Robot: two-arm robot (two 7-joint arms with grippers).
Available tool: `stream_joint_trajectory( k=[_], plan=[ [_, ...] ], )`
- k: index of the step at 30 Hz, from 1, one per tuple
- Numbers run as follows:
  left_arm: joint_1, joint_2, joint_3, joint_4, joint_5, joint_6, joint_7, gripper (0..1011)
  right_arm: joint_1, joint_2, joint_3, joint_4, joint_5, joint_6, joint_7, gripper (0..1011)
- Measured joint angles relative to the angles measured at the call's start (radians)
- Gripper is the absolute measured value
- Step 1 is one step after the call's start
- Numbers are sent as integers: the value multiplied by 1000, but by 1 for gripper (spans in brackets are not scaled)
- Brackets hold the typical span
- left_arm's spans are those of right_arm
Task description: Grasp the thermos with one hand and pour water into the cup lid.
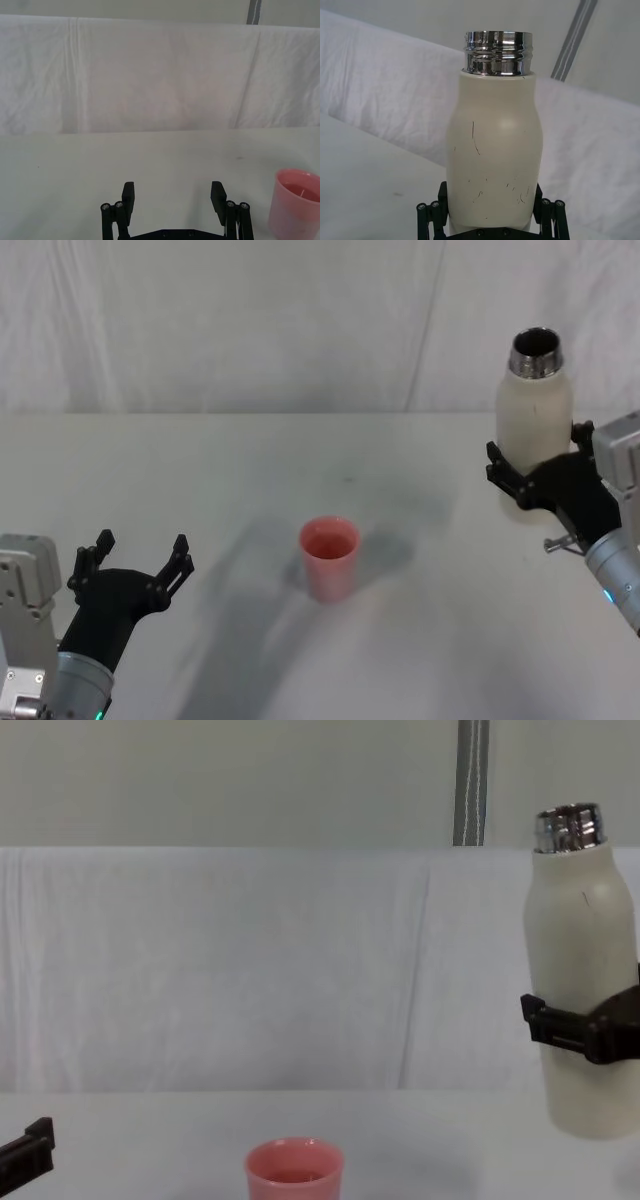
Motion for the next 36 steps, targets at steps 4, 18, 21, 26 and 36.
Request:
stream_joint_trajectory(
  k=[4,18,21,26,36],
  plan=[
    [0,0,0,0,0,0,0,1001,-4,-10,8,14,30,6,3,962],
    [0,0,0,0,0,0,0,1001,-9,-34,21,51,105,12,4,962],
    [0,0,0,0,0,0,0,1001,-12,-37,22,61,119,12,4,962],
    [0,0,0,0,0,0,0,1001,-16,-40,20,77,130,12,2,962],
    [0,0,0,0,0,0,0,1001,-17,-46,15,109,143,6,-5,962]
  ],
)
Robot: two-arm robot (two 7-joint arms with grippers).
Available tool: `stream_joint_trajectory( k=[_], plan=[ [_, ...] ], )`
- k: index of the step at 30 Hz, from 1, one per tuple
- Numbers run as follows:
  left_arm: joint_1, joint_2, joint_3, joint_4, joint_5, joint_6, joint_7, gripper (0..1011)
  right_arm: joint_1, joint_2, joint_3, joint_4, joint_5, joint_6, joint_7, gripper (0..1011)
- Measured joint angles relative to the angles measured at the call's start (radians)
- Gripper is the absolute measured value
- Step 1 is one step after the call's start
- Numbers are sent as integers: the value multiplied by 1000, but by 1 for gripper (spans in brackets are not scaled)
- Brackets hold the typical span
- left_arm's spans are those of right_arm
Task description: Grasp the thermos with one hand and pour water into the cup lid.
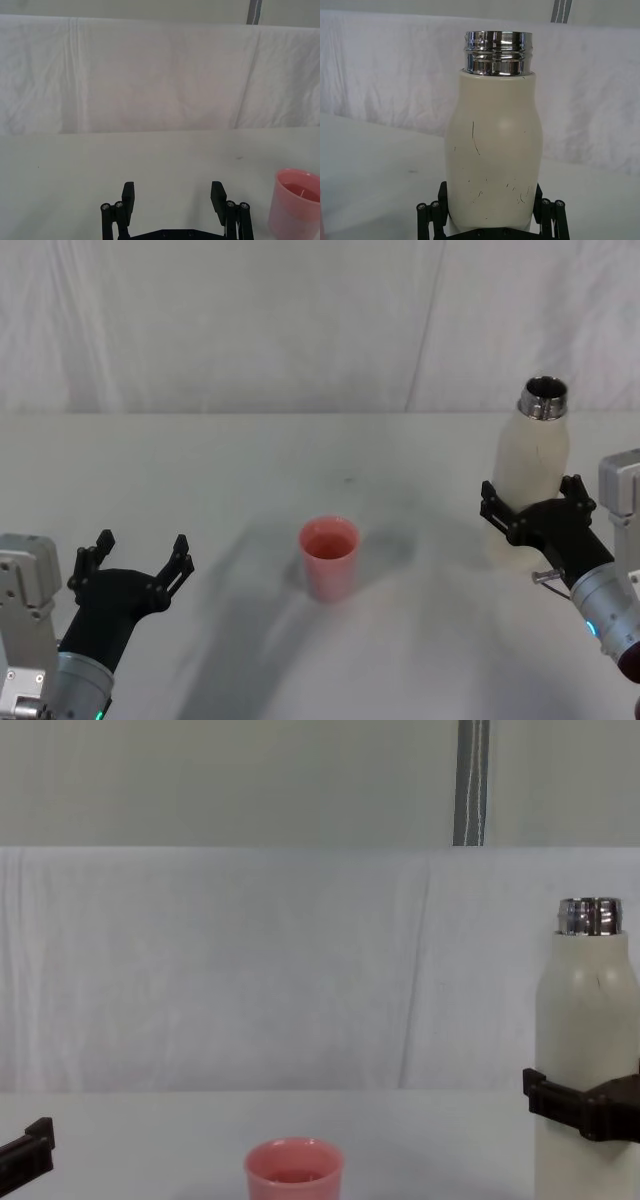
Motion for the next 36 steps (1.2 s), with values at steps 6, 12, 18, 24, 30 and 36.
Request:
stream_joint_trajectory(
  k=[6,12,18,24,30,36],
  plan=[
    [0,0,0,0,0,0,0,1001,2,-3,-3,19,3,-15,-4,962],
    [0,0,0,0,0,0,0,1001,9,-10,-2,46,10,-40,-8,962],
    [0,0,0,0,0,0,0,1001,20,-13,-2,74,12,-65,-8,962],
    [0,0,0,0,0,0,0,1001,33,-16,-3,108,13,-94,-7,962],
    [0,0,0,0,0,0,0,1001,40,-17,-3,132,16,-125,-1,962],
    [0,0,0,0,0,0,0,1001,40,-15,-3,139,16,-138,2,962]
  ],
)
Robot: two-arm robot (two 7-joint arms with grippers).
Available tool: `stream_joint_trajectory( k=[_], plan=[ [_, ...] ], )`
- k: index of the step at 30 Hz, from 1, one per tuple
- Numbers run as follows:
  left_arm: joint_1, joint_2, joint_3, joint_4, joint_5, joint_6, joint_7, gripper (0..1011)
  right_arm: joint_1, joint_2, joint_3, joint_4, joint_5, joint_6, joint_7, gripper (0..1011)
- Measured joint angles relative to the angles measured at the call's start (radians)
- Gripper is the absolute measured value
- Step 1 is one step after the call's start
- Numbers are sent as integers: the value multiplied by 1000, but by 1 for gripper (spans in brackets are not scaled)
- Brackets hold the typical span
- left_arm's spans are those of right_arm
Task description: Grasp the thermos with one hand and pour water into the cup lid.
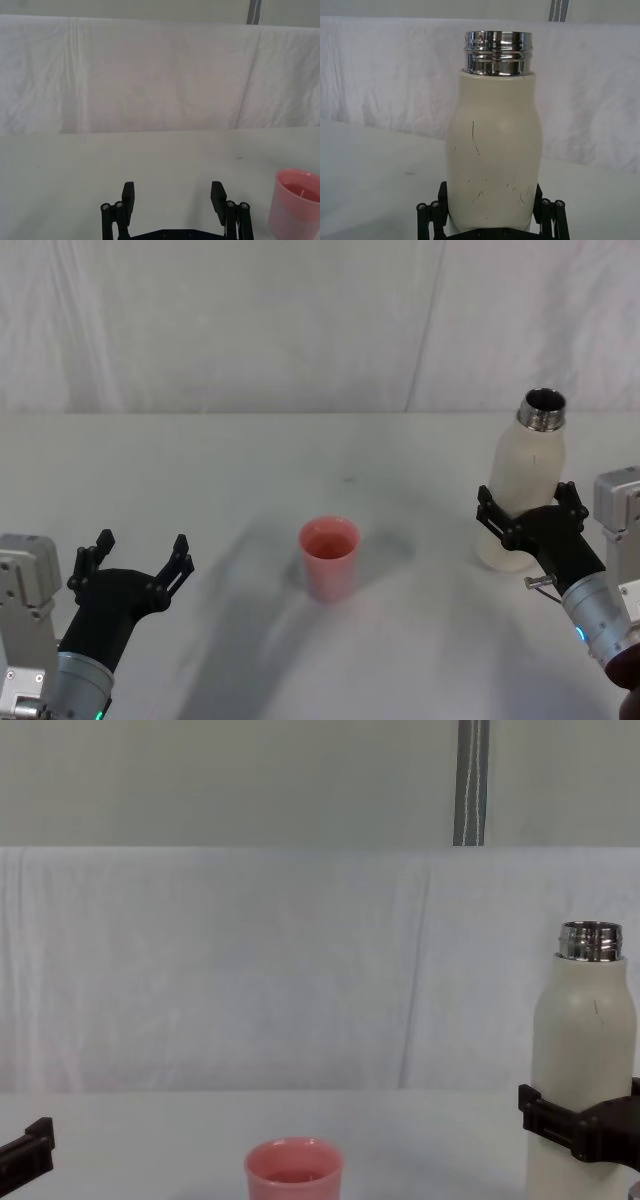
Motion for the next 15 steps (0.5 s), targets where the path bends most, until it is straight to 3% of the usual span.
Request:
stream_joint_trajectory(
  k=[15],
  plan=[
    [0,0,0,0,0,0,0,1001,2,2,2,11,0,-2,2,962]
  ],
)
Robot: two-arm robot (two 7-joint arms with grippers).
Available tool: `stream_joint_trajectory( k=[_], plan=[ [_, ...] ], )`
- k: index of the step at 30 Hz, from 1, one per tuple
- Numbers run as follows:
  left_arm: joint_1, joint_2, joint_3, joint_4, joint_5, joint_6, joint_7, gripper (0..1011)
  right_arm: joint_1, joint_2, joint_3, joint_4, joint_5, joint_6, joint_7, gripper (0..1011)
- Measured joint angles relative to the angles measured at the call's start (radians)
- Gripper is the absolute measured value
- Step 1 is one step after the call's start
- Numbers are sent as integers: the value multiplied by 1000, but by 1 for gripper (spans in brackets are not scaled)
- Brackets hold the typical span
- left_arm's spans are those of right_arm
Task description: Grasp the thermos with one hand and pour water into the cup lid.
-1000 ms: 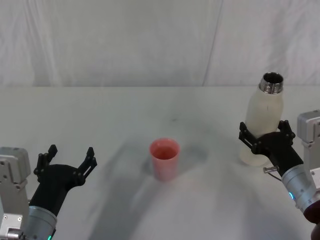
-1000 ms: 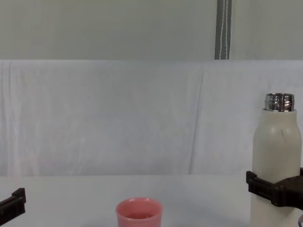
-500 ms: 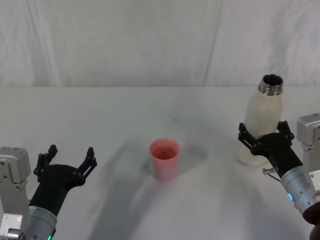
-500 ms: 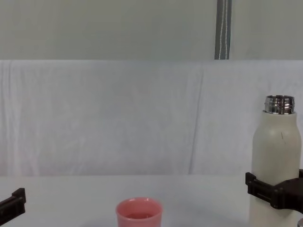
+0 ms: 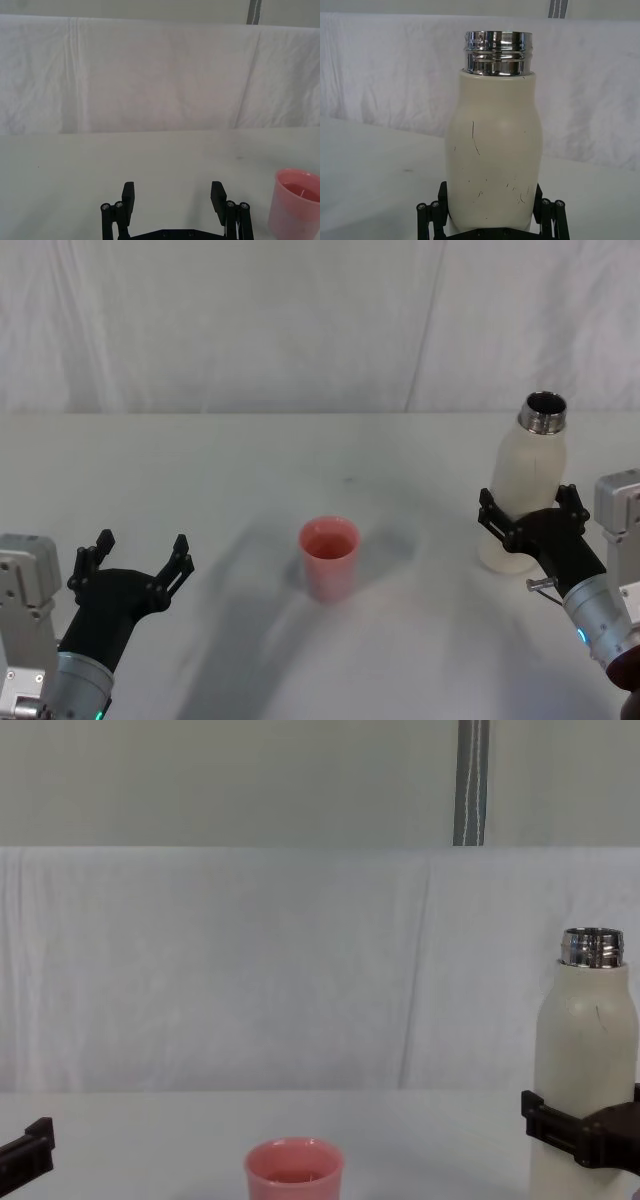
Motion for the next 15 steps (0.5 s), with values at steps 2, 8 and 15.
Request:
stream_joint_trajectory(
  k=[2,8,15],
  plan=[
    [0,0,0,0,0,0,0,1001,0,-1,1,2,0,0,0,962],
    [0,0,0,0,0,0,0,1001,-1,-3,6,7,7,-1,0,962],
    [0,0,0,0,0,0,0,1001,-2,-6,10,12,13,-3,-1,962]
  ],
)
